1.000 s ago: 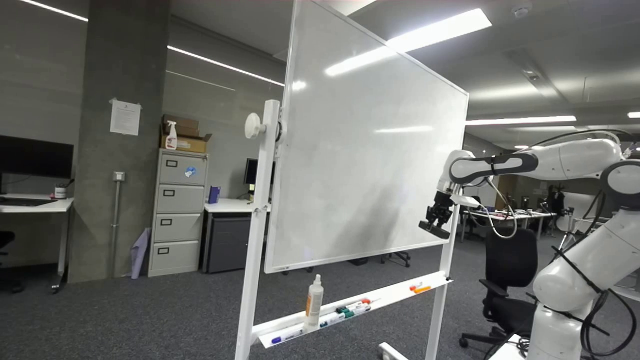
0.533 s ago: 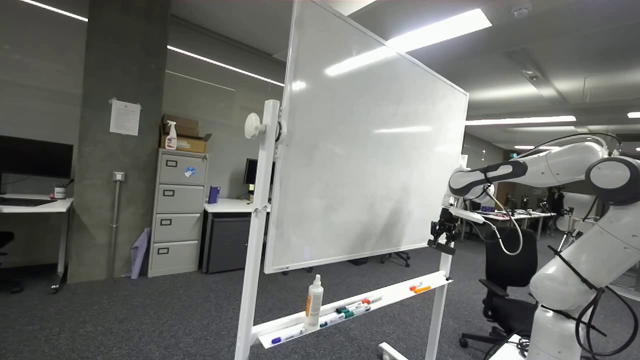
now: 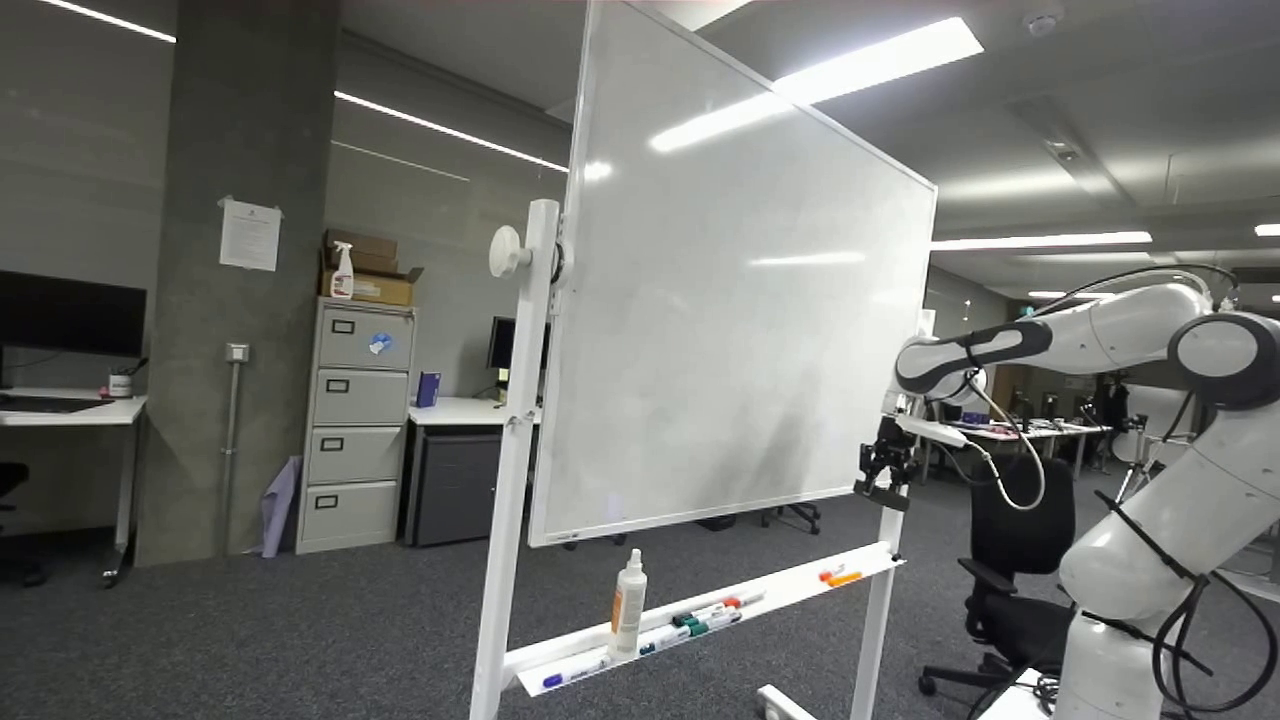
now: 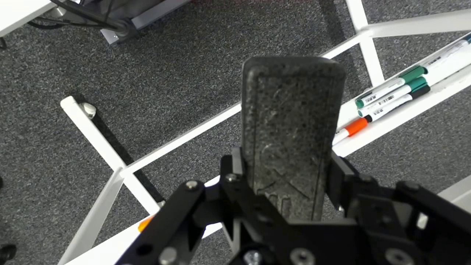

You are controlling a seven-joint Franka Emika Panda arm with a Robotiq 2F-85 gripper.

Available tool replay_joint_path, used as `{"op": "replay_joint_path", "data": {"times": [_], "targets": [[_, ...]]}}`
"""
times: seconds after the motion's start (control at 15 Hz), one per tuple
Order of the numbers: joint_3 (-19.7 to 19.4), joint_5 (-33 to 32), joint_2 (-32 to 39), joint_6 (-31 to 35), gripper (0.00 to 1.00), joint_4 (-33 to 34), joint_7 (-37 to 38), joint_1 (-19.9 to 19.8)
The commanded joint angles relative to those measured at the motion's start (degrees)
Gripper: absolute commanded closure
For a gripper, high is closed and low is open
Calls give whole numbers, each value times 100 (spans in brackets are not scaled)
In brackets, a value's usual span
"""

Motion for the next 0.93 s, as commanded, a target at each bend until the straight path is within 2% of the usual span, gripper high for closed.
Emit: {"op": "replay_joint_path", "data": {"times": [0.0,0.27,0.53,0.87], "targets": [[-10,524,437,-70,70,201,560,-89],[-3,1169,1086,137,70,114,1110,-89],[39,1529,1600,582,70,23,1847,-109],[111,1392,1911,1642,70,-241,2727,-65]]}}
